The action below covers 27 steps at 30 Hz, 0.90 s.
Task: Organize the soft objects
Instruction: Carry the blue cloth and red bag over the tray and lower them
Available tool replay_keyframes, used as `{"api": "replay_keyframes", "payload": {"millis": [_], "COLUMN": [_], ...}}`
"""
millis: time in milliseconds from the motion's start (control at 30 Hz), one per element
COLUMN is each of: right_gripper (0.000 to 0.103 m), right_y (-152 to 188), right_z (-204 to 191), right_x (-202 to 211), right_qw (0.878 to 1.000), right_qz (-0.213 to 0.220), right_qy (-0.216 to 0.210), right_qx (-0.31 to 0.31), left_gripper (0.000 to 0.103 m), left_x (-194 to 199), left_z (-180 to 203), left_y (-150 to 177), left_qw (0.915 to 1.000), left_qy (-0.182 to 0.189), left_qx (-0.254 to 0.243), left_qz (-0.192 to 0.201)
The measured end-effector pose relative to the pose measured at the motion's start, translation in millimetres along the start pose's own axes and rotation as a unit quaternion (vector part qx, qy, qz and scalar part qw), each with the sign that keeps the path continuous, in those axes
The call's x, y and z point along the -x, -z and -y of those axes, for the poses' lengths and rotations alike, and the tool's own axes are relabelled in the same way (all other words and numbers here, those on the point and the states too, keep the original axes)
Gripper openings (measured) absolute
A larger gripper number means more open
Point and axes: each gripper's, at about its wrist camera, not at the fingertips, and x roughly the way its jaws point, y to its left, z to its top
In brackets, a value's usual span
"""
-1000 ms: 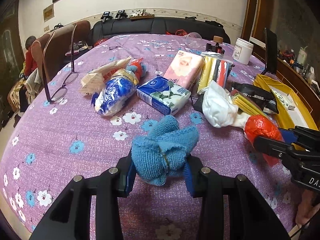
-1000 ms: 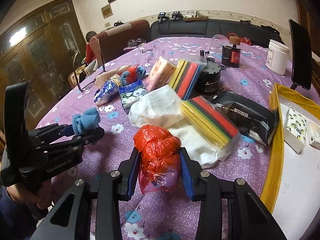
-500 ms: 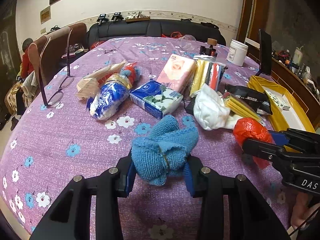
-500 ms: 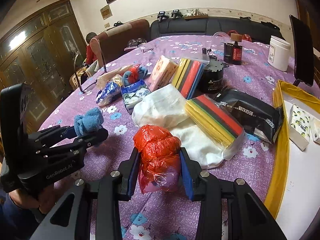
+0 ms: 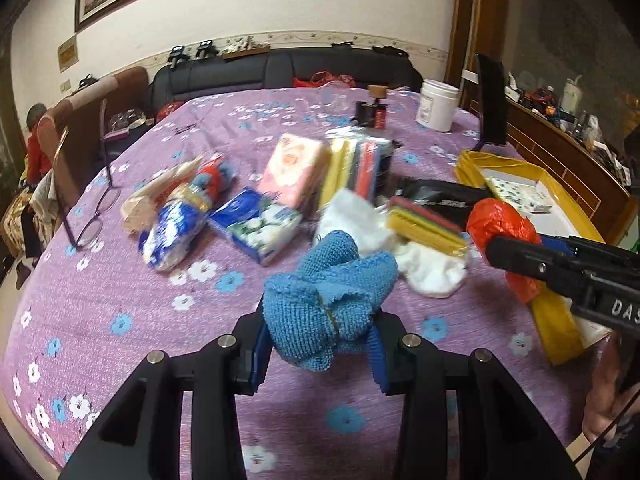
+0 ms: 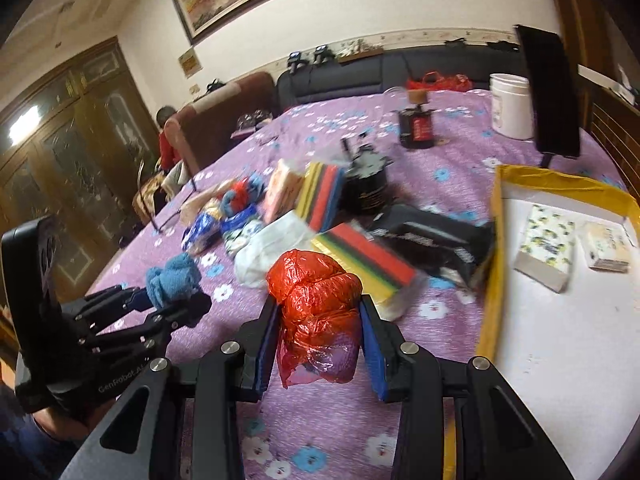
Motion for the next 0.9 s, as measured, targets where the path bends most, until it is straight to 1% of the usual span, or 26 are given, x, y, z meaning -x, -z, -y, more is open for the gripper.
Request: {"api": "replay_keyframes", "payload": {"millis": [233,500,733,900], "right_gripper": [0.042,0.042,0.042,0.042], "right_y": [-2.6,0.7,2.3,10.2], "right_z": [28.3,66.1,101.8,125.0], "right_x": [23.9,48.4,74.4,91.8], "right_qw": [0.999,0.997,0.992,0.988], "right_qz": [0.023,0.046,0.07,0.081], "right_qy": [0.01,0.027,0.052,0.068], "right_qx": [-0.026,-0.063,-0.093,-0.111], "left_gripper": [0.039,0.039,0.039,0.039], "left_x": [4.3,2.3,-0.4,-4.7], "left_z": [33.8,76.0,117.1,153.9], "left_y": [-11.8,-19.9,-30.0,-33.1], "left_qw": [0.9994,0.9973,0.994,0.9901], "left_qy": [0.016,0.036,0.065,0.087], "left_qx": [-0.03,-0.064,-0.088,-0.111], "left_qz": [0.006,0.003,0.002,0.001]}}
